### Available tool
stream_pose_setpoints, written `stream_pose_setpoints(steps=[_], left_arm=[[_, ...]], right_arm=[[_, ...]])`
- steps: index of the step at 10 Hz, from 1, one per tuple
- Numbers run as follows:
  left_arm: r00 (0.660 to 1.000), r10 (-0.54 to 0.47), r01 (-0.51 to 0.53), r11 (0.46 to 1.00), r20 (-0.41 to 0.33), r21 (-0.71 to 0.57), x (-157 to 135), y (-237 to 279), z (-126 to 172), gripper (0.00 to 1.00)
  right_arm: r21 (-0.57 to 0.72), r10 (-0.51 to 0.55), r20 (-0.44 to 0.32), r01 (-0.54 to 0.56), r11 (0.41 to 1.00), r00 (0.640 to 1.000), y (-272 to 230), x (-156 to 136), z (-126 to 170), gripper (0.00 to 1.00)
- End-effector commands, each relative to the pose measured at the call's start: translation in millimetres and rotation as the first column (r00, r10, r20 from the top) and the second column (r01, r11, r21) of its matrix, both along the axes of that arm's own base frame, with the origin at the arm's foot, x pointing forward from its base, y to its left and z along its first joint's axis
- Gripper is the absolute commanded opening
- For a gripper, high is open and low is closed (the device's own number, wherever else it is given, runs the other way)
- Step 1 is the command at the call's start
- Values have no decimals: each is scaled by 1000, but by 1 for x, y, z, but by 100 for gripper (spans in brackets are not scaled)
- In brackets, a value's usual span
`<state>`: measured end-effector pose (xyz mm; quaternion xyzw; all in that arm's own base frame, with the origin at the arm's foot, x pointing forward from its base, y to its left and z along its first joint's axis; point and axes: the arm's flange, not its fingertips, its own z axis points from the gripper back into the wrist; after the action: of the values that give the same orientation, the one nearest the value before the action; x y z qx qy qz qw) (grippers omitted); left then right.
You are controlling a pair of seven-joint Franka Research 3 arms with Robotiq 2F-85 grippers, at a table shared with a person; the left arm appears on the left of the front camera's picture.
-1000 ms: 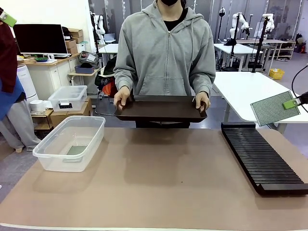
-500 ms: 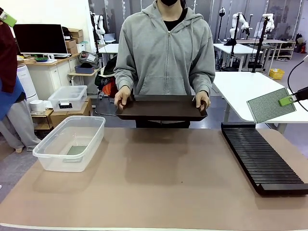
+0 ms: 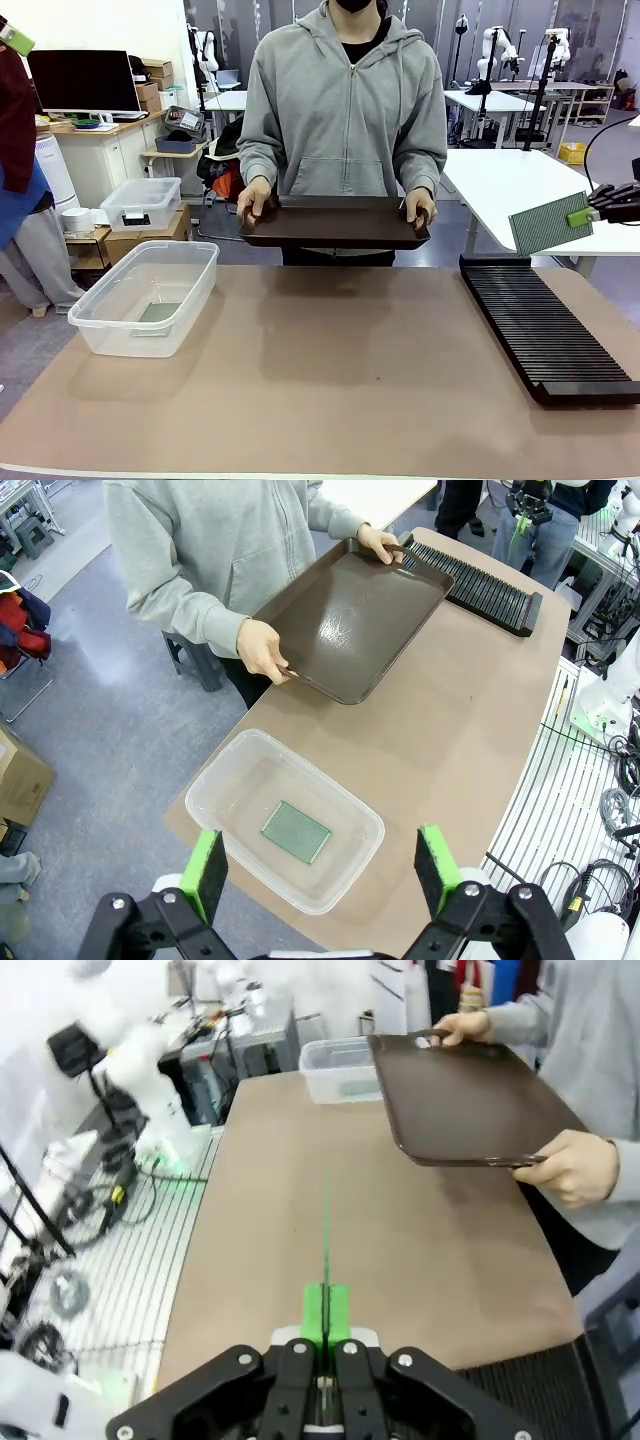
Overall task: Sort PCBs into racks and boxes based on the side picked up.
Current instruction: If the short side of the Blank PCB is picked up, insert it into the PCB Rack ; if the long side is picked up, place it in the Organizing box.
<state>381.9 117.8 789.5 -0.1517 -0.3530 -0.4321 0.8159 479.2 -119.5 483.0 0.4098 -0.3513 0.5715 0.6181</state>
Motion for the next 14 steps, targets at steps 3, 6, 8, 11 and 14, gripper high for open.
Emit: stream_pose_setpoints(steps=[3, 6, 8, 11, 14], left_arm=[[1000, -6, 6, 1000, 0, -2, -3, -1, -1, 100], [1000, -6, 6, 1000, 0, -2, -3, -1, -1, 100], [1000, -6, 6, 1000, 0, -2, -3, -1, -1, 100], [1000, -6, 6, 1000, 0, -2, -3, -1, -1, 100], [1000, -6, 6, 1000, 0, -2, -3, -1, -1, 100]], right_arm=[[19, 149, 65, -151, 988, 987, -46, 29, -17, 2], [-2, 135, 51, -135, 991, 990, -44, 28, -26, 2], [-2, 135, 51, -135, 991, 990, -44, 28, -26, 2], [-2, 135, 51, -135, 991, 990, -44, 28, -26, 2], [17, 184, 109, -187, 982, 977, -52, 42, -32, 2]])
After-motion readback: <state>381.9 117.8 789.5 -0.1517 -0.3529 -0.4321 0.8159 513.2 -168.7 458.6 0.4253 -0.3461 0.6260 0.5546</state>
